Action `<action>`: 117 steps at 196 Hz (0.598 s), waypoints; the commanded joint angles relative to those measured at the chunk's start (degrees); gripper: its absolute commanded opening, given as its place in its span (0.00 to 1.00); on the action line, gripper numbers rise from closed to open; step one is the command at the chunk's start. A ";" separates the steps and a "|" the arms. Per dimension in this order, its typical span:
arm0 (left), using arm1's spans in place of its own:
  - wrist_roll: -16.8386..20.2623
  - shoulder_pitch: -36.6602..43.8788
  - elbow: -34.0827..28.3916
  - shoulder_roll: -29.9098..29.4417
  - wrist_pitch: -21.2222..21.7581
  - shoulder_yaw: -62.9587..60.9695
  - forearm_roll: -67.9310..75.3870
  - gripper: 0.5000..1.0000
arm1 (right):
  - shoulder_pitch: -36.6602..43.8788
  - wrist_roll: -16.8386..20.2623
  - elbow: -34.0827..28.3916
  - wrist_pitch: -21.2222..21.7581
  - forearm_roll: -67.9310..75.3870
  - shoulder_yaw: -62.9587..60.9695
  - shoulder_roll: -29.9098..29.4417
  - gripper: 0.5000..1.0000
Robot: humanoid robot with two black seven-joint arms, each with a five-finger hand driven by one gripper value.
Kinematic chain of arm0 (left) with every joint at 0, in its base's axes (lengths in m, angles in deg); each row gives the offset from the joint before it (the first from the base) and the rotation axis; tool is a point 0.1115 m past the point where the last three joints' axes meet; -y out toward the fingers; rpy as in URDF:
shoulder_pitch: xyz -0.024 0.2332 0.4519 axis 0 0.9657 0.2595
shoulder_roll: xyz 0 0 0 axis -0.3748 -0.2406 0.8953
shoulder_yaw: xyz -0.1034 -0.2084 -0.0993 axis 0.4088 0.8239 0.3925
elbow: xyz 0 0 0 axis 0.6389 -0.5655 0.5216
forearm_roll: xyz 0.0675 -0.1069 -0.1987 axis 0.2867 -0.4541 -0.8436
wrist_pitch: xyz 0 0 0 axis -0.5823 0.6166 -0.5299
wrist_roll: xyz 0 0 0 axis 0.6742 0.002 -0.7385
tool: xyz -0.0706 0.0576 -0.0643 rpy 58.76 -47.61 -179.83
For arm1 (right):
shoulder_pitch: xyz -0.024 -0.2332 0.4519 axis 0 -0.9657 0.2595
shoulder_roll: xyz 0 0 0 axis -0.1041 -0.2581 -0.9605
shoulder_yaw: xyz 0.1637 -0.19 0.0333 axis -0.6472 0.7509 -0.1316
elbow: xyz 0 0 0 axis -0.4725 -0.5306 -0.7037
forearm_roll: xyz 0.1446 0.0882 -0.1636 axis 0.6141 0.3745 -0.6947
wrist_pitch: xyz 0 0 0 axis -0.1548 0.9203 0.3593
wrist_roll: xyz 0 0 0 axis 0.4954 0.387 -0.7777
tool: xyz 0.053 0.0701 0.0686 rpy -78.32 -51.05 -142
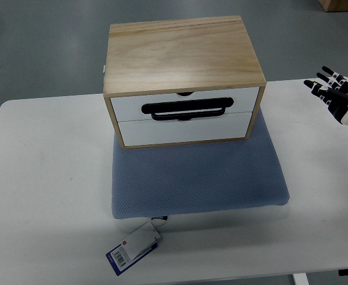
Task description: Open wood drawer with right hand
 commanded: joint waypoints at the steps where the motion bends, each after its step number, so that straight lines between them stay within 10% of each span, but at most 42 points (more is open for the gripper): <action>1: 0.02 0.00 0.12 0.00 0.01 0.01 0.07 1.00 | -0.03 0.00 0.00 0.09 0.00 -0.11 -0.08 0.86; 117: 0.02 0.09 0.12 0.00 0.01 0.01 -0.02 1.00 | -0.03 0.00 -0.09 0.88 0.00 0.32 -0.61 0.86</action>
